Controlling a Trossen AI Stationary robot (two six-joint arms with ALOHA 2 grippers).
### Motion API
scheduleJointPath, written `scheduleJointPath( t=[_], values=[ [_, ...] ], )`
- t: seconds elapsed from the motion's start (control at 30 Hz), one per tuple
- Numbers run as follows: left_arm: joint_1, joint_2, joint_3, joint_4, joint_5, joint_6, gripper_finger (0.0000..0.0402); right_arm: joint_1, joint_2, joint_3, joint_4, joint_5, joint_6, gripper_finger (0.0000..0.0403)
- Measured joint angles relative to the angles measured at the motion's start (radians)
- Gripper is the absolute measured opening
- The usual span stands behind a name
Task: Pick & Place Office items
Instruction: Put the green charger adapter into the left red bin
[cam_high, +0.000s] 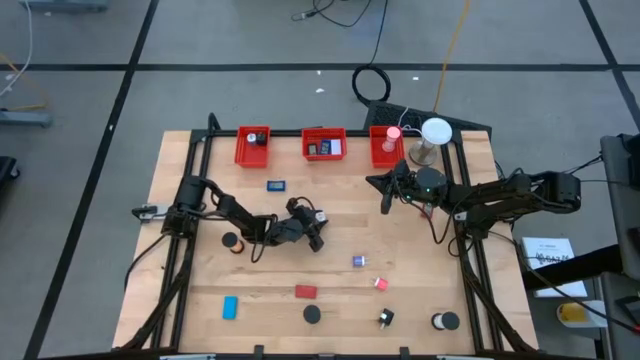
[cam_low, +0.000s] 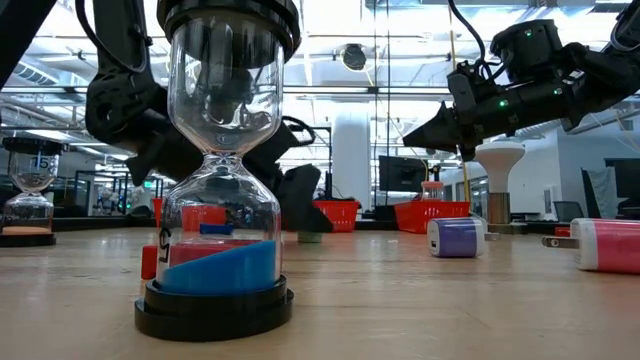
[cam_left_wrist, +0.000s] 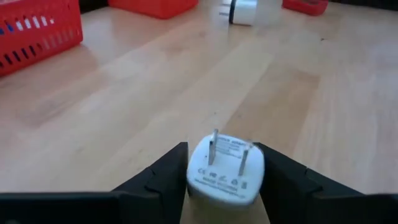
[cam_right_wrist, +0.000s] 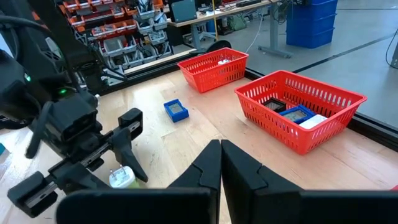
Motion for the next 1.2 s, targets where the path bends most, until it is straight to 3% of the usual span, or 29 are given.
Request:
scheduleJointPath(
  t=[0.23, 0.43, 0.67, 0.93, 1.1, 1.2],
  values=[
    [-0.011, -0.027, 0.0, -0.022, 0.003, -0.001, 0.0181, 0.0, 0.0, 0.0, 0.0, 0.0, 0.0, 0.0004],
    [-0.008, -0.151, 0.002, -0.187, 0.04, -0.038, 0.0182, 0.0, 0.0, 0.0, 0.0, 0.0, 0.0, 0.0004],
    [0.0, -0.338, 0.075, -0.579, 0.177, -0.158, 0.0196, 0.0, 0.0, 0.0, 0.0, 0.0, 0.0, 0.0004],
    [0.014, -0.385, 0.34, -1.156, 0.263, -0.18, 0.0262, 0.0, 0.0, 0.0, -0.005, 0.0, 0.0, 0.0004],
    [0.045, -0.373, 0.445, -1.346, 0.337, -0.208, 0.0283, 0.0, 0.0, 0.0, -0.004, 0.0, 0.0, 0.0004],
    [0.069, -0.375, 0.475, -1.378, 0.373, -0.234, 0.0283, 0.0, 0.0, 0.0, -0.005, 0.0, 0.0, 0.0004]
  ],
)
